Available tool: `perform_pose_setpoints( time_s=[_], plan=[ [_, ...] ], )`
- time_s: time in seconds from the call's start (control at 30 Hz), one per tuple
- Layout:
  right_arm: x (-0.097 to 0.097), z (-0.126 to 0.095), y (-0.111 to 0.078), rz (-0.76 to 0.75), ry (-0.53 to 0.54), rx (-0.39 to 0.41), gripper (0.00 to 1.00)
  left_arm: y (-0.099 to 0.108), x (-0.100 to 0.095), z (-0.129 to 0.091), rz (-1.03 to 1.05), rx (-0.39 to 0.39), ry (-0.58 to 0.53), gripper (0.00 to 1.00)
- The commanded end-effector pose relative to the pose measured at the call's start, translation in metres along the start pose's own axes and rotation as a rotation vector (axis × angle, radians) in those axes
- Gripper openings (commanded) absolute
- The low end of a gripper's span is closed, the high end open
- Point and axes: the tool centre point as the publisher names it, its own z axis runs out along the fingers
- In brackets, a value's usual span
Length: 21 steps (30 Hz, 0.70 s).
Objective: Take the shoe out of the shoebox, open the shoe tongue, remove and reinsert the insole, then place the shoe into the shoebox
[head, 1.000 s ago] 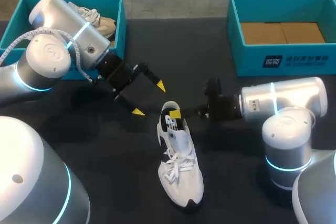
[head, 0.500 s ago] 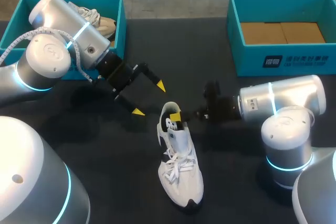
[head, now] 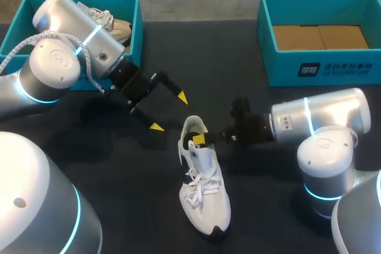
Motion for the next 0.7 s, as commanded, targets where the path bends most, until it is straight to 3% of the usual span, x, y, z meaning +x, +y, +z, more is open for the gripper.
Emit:
perform_pose_setpoints(
  time_s=[0.03, 0.17, 0.27, 0.37, 0.7],
  plan=[
    [0.001, 0.004, 0.005, -0.021, 0.004, -0.009, 0.0, 0.001, -0.001, 0.001, 0.0, -0.001, 0.004, 1.0],
    [0.002, 0.003, 0.015, -0.055, -0.001, -0.032, 0.0, 0.001, -0.001, 0.001, 0.0, -0.001, 0.004, 1.0],
    [0.003, 0.002, 0.02, -0.081, -0.007, -0.052, 0.24, 0.001, -0.001, 0.001, 0.0, -0.001, 0.004, 1.0],
    [0.004, 0.0, 0.023, -0.105, -0.014, -0.075, 0.31, 0.001, -0.001, 0.001, 0.0, -0.001, 0.004, 1.0],
    [0.01, -0.006, 0.028, -0.166, -0.023, -0.126, 0.35, 0.001, -0.001, 0.001, 0.0, -0.001, 0.004, 1.0]
  ],
)
